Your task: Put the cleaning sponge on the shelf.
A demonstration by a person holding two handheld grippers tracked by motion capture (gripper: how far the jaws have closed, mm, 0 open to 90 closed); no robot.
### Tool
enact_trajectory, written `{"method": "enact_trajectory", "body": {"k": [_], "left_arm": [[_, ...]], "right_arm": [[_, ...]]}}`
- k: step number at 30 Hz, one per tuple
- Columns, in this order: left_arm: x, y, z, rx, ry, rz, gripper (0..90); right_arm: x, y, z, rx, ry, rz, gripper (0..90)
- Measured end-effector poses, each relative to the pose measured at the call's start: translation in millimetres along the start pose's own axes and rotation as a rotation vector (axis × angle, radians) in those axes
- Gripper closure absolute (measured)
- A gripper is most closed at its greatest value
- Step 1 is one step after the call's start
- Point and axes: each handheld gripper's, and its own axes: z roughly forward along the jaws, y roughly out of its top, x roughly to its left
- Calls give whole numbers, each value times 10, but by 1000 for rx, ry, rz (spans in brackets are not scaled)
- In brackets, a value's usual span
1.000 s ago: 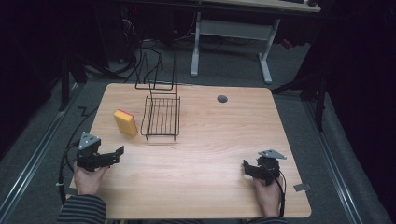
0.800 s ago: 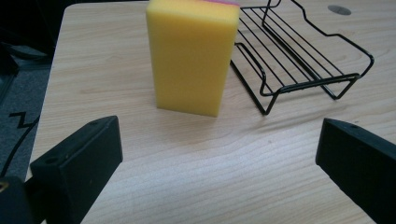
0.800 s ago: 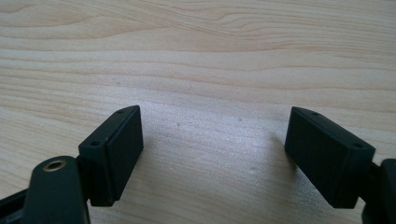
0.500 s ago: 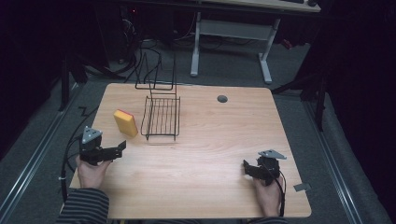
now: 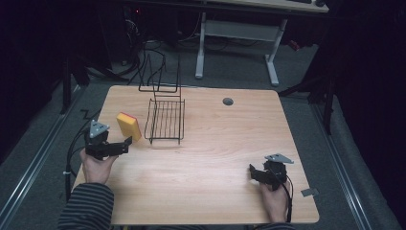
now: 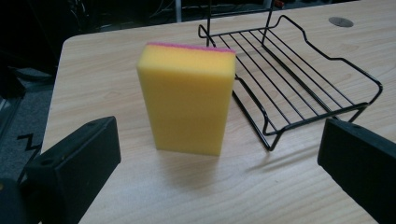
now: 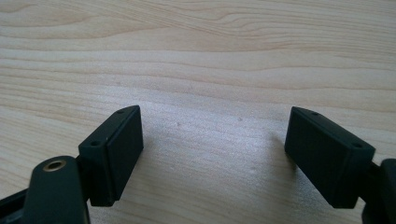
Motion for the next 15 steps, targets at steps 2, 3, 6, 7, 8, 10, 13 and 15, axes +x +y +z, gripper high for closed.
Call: {"method": "enact_trajectory", "body": {"k": [2, 3, 6, 7, 8, 10, 13, 15], "left_arm": [[4, 49, 39, -1, 0, 15, 0], [2, 74, 60, 0, 2, 20, 0], [12, 152, 126, -9, 12, 32, 0], [12, 152, 126, -9, 12, 32, 0], [19, 184, 157, -5, 19, 37, 0], [23, 195, 171, -14, 23, 36, 0], [59, 221, 205, -13, 31, 27, 0], [78, 236, 227, -14, 28, 28, 0]], "right_arm": [[3, 1, -1, 0, 0, 4, 195], [0, 0, 0, 0, 1, -1, 195], [2, 1, -1, 0, 1, 1, 195], [2, 1, -1, 0, 1, 1, 195], [2, 0, -1, 0, 1, 2, 195], [2, 0, -1, 0, 0, 2, 195], [2, 0, -1, 0, 1, 1, 195], [3, 0, -1, 0, 1, 1, 195]]}}
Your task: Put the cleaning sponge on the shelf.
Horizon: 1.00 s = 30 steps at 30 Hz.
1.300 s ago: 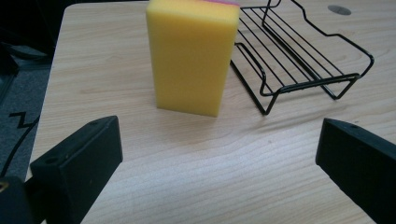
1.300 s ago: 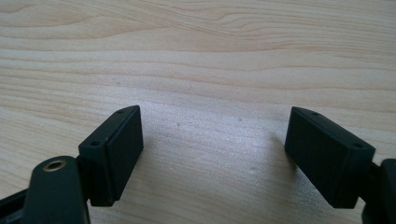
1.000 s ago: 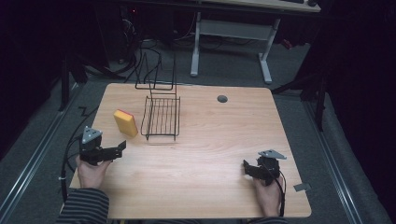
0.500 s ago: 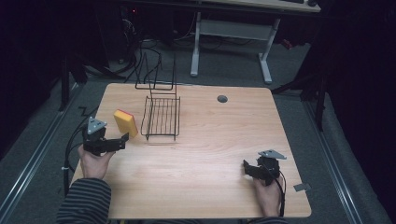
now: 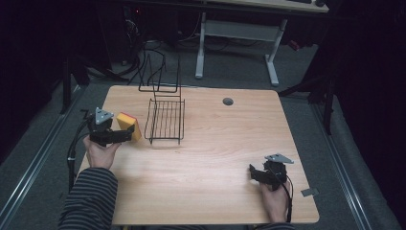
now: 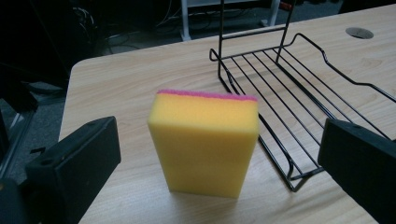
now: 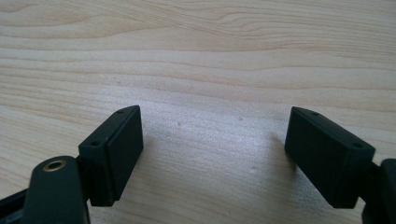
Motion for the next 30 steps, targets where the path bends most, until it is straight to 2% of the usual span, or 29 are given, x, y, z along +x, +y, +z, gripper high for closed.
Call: {"method": "enact_trajectory", "body": {"k": [3, 5, 8, 10, 21, 24, 30], "left_arm": [[13, 39, 77, -1, -15, 17, 0], [21, 44, 98, -11, -17, 11, 0], [78, 36, 166, -20, -23, -32, 0], [111, 14, 229, -9, -15, -40, 0], [102, -42, 368, 9, -15, -19, 0], [109, -72, 429, 26, -13, -27, 0], [115, -90, 482, 26, -9, -36, 0]], "right_arm": [[0, 0, 0, 0, 0, 0, 195], [0, 0, 0, 0, 0, 0, 195], [0, 0, 0, 0, 0, 0, 195], [1, 0, -1, 0, 0, 0, 195], [-1, -1, 0, -2, 1, -4, 195], [-1, -1, 0, -2, 1, -4, 195], [0, -1, 0, -2, 0, -4, 196]]}}
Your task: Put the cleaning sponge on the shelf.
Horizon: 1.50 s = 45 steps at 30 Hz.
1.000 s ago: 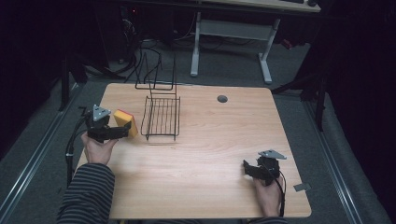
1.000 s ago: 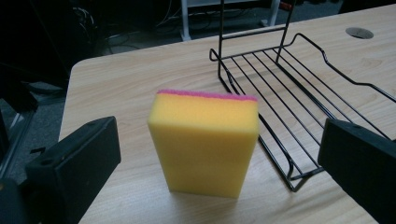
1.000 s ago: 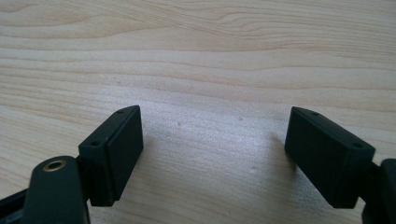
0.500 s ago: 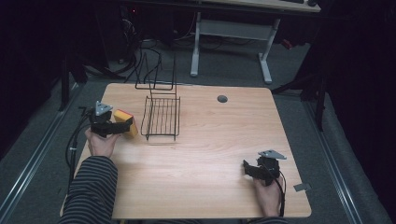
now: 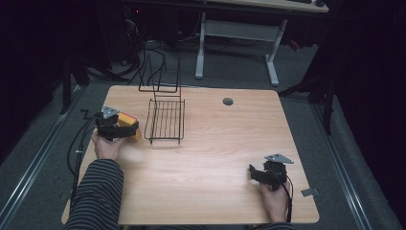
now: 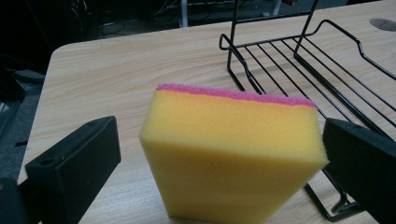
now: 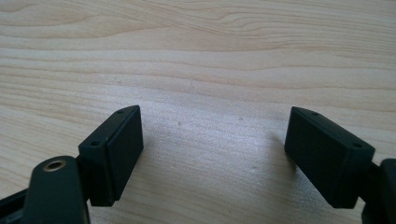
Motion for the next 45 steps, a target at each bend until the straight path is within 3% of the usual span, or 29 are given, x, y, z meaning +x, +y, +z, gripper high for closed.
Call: {"method": "enact_trajectory", "body": {"k": [15, 17, 30, 38, 45], "left_arm": [[-11, -64, 123, 39, -10, -7, 11], [-27, -76, 132, 47, -7, 8, 17], [-86, -84, 133, 37, -13, 46, 208], [-98, -75, 107, 37, -21, 58, 222], [-83, -45, 41, 30, -40, 38, 224]], "right_arm": [[0, -2, -3, 1, 0, -1, 196], [0, -2, -2, 1, 0, -1, 196], [2, -3, -3, 1, 2, -4, 196], [2, -3, -4, 1, 2, -3, 196], [2, -3, -4, 1, 2, -4, 196]]}}
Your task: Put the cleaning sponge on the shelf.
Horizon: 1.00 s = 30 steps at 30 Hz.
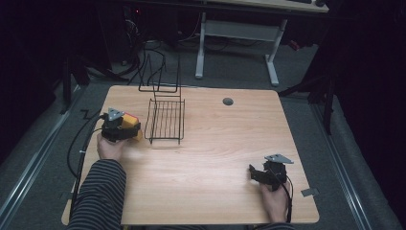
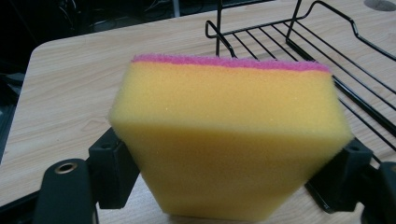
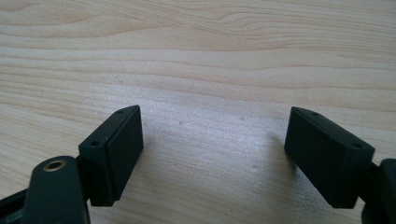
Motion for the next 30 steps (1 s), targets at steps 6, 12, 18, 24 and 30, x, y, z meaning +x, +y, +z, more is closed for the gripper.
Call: {"method": "enact_trajectory", "body": {"k": [6, 12, 18, 24, 30], "left_arm": [[-18, 31, -88, -2, -18, 4, 226], [-44, 69, -186, -9, -34, -1, 227], [-65, 94, -278, -11, -38, 4, 227], [-119, 119, -383, -19, -52, 19, 227], [-164, 155, -499, -45, -67, 20, 228]], "right_arm": [[2, -1, 2, -3, 0, 1, 196], [2, -2, 2, -4, 1, 0, 196], [2, -2, 1, -3, 1, 1, 196], [3, -3, 1, -3, 1, 1, 196], [2, -3, 2, -4, 1, 0, 196]]}}
